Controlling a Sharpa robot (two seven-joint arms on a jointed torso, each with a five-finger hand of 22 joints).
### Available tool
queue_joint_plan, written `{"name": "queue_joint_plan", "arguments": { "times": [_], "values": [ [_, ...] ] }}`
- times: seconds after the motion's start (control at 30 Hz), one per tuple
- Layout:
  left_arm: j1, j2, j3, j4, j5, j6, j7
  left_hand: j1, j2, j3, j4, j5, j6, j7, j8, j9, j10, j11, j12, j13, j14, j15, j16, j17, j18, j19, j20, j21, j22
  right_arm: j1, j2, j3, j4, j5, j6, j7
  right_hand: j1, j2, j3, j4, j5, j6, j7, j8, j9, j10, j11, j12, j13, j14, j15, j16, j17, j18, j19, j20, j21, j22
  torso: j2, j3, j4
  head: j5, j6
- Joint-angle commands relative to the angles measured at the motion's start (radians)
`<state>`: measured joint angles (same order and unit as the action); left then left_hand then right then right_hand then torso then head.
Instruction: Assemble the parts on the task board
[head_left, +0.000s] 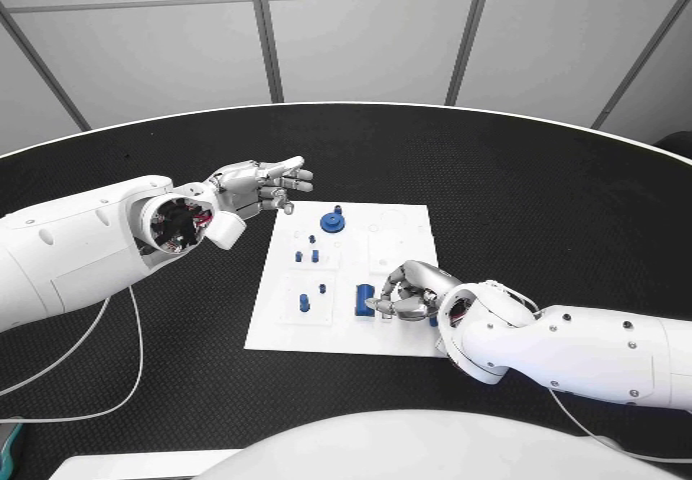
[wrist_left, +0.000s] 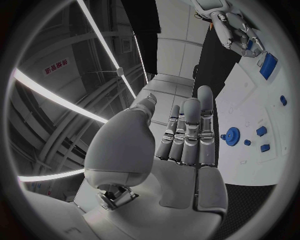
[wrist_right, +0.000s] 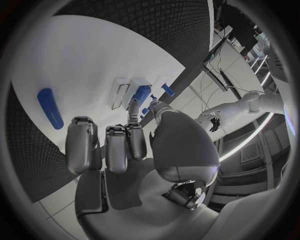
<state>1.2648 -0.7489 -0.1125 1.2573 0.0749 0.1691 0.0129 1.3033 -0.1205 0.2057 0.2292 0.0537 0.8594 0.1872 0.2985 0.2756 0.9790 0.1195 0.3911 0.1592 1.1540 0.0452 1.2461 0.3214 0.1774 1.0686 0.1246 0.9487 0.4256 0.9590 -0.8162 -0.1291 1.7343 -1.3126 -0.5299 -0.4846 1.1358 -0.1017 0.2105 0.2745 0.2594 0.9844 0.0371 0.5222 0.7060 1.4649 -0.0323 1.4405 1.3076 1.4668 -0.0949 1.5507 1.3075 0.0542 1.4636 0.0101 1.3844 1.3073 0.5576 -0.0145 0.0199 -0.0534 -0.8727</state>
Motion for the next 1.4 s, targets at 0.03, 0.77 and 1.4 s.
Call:
{"name": "queue_joint_plan", "arguments": {
  "times": [0.03, 0.77, 1.4],
  "values": [
    [0.0, 0.0, 0.0, 0.0, 0.0, 0.0, 0.0, 0.0, 0.007, -0.004, 0.0, -0.004, -0.005, 0.001, 0.004, 0.0, -0.008, 0.0, 0.004, 0.001, -0.007, -0.002, 0.001, -0.001, 0.007, -0.003, 0.007, -0.004, -0.001, 0.0, 0.0, 0.0, 0.001, 0.0, 0.003, 0.002, -0.003, -0.014, 0.005, 0.004, -0.03, 0.004, -0.001, 0.004, 0.002, 0.042, -0.004, 0.005, 0.169, 0.098, -0.005, 0.006, 0.234, -0.016, 0.075, -0.007, 0.004, 0.177, 0.0, -0.001, 0.0007, 0.0, 0.0],
    [0.0, -0.001, 0.0, 0.001, 0.0, -0.001, -0.001, 0.0, 0.007, -0.004, 0.0, -0.004, -0.005, 0.001, 0.004, 0.0, -0.008, 0.0, 0.004, 0.001, -0.007, -0.002, 0.001, -0.001, 0.007, -0.003, 0.007, -0.004, -0.001, 0.0, 0.001, 0.0, -0.014, -0.001, 0.016, -0.001, 0.016, -0.031, 0.007, -0.004, -0.072, 0.006, -0.003, 0.005, 0.006, 0.045, -0.005, 0.008, 0.174, 0.098, -0.005, 0.006, 0.235, -0.016, 0.075, -0.007, 0.004, 0.179, 0.0, -0.0016, 0.0007, -0.002, 0.0],
    [0.0, 0.0, 0.0, -0.002, 0.0, 0.001, 0.0, 0.004, 0.008, -0.009, 0.003, -0.004, -0.005, 0.001, 0.005, 0.0, -0.009, 0.001, 0.006, 0.002, -0.009, -0.002, -0.001, -0.002, 0.007, -0.005, 0.007, -0.006, -0.002, 0.0, -0.145, 0.0, 0.089, -0.001, -0.11, 0.073, 0.085, -0.034, 0.094, -0.034, -0.05, -0.026, 0.011, -0.043, -0.018, 0.037, 0.005, -0.007, 0.167, 0.097, 0.002, 0.003, 0.229, -0.014, 0.073, -0.004, -0.009, 0.176, -0.003, 0.0022, -0.0048, -0.02, 0.0]
  ]
}}
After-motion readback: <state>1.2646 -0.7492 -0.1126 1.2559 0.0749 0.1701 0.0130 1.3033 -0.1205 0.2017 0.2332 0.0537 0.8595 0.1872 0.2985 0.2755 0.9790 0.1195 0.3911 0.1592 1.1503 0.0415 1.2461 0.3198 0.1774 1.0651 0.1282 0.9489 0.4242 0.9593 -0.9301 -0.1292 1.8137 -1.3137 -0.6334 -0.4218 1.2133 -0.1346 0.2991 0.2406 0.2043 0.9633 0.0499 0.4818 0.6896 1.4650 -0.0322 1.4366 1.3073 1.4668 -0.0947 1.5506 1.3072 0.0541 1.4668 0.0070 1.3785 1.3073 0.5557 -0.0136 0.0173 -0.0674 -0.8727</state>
